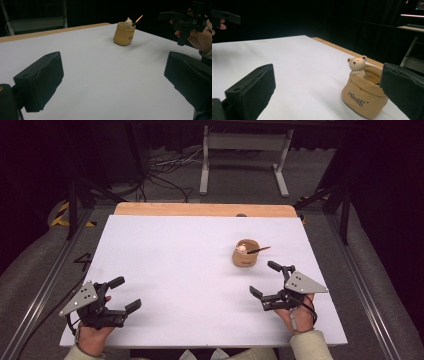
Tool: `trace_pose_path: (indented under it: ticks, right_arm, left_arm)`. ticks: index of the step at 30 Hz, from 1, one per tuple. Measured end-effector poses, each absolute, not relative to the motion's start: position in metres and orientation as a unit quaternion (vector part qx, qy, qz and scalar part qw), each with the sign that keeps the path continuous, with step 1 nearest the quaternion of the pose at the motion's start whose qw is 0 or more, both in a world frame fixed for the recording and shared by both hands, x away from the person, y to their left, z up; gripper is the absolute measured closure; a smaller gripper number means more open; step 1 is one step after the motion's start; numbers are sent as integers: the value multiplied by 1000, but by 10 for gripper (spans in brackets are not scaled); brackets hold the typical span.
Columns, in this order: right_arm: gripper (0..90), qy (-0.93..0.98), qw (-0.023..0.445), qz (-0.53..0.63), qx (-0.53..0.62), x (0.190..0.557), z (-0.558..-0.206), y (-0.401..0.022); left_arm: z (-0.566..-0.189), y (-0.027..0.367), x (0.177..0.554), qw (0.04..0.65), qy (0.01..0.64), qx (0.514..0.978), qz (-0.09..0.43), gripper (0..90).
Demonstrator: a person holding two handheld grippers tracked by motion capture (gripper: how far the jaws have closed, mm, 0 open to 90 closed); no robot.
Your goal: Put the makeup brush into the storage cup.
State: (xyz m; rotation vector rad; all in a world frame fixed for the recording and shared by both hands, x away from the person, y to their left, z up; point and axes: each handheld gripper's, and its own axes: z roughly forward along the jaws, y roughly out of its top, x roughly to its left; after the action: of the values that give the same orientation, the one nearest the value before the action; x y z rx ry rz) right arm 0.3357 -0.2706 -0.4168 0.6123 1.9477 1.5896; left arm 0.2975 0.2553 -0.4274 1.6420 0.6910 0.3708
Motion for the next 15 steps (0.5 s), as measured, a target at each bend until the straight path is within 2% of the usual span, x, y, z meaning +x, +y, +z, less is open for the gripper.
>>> trace_pose_path:
  ticks: [15]
  right_arm:
    - [1,727,238,586,267,337,-443,-274]
  left_arm:
    - [-429,255,300,606,303,718,157,28]
